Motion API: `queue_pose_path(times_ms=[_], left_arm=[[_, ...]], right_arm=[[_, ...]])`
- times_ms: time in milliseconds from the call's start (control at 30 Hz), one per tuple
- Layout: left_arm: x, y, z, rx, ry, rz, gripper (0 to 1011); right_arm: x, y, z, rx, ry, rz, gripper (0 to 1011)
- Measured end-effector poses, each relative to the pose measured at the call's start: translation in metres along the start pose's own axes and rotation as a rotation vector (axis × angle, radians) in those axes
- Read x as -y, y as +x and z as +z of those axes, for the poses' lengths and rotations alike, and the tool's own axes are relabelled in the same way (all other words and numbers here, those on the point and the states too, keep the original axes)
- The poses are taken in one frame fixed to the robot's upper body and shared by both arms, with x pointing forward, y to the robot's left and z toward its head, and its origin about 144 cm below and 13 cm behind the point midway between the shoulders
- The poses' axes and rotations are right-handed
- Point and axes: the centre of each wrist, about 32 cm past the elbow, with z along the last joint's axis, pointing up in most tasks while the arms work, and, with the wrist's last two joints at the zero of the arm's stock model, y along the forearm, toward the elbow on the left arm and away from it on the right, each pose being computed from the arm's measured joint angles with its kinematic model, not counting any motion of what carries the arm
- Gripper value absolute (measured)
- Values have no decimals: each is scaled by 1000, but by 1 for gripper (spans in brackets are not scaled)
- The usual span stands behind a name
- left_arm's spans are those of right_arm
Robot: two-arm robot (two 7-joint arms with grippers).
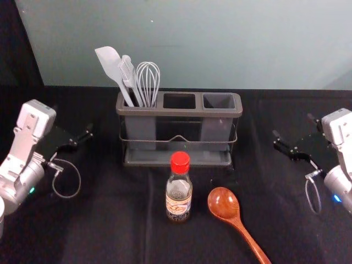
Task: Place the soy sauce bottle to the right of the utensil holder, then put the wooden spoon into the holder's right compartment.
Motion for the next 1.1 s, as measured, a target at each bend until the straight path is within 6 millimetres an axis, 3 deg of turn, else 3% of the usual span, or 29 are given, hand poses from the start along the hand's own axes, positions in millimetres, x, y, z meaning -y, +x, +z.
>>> queue_pose_path(times_ms=[1100], left_arm=[[0, 0, 0, 0, 0, 0, 1005]], right_arm=[[0, 0, 0, 0, 0, 0, 1004]])
